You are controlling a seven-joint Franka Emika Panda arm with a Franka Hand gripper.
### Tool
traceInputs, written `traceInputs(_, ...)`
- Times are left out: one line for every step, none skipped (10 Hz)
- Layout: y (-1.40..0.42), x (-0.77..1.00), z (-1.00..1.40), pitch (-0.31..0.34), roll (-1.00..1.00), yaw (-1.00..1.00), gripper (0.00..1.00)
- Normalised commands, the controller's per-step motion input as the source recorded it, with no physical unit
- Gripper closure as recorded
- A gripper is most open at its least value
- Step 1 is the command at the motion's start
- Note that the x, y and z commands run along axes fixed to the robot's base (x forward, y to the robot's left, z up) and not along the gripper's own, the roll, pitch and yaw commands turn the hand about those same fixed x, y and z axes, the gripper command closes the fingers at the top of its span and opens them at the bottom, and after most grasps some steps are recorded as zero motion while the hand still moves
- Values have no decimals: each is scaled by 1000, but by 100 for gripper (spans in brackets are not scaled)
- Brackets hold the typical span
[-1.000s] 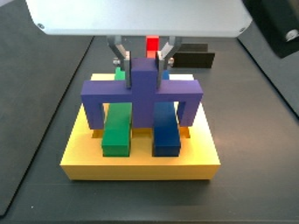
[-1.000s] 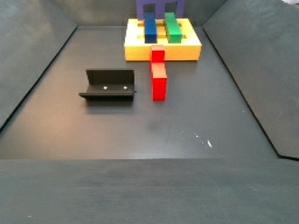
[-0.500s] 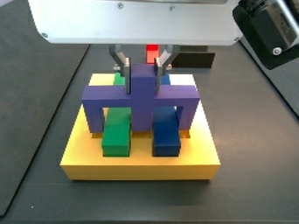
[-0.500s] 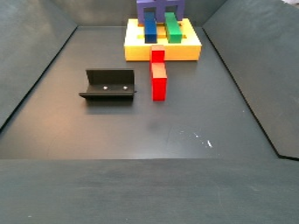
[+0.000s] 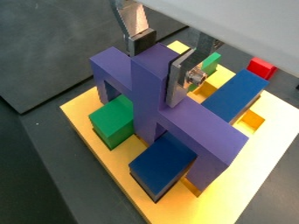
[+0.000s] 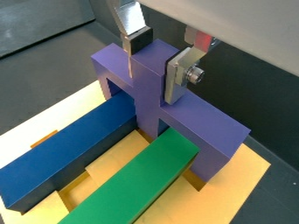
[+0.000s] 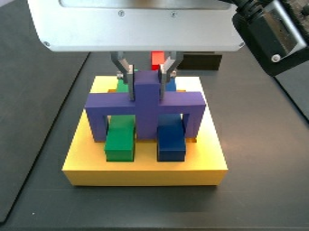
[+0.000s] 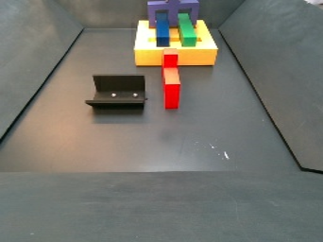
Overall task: Pick up the purple object. Move up. Place the purple object on the fixture. Regrasp the purple object. Move to above the board. Insert the purple object.
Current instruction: Insert the purple object.
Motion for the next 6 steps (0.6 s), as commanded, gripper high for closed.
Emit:
traceInputs(0, 0, -54, -146, -39, -60, 100)
traceInputs(57, -14, 0, -130, -13, 0, 100)
traceInputs(69, -114, -23, -159, -53, 0, 100)
traceInputs(0, -66, -80, -180, 0, 0, 100)
traceInputs(-31, 0, -131, -176, 67, 0, 100)
traceInputs(-197, 0, -134, -156, 84, -37, 100)
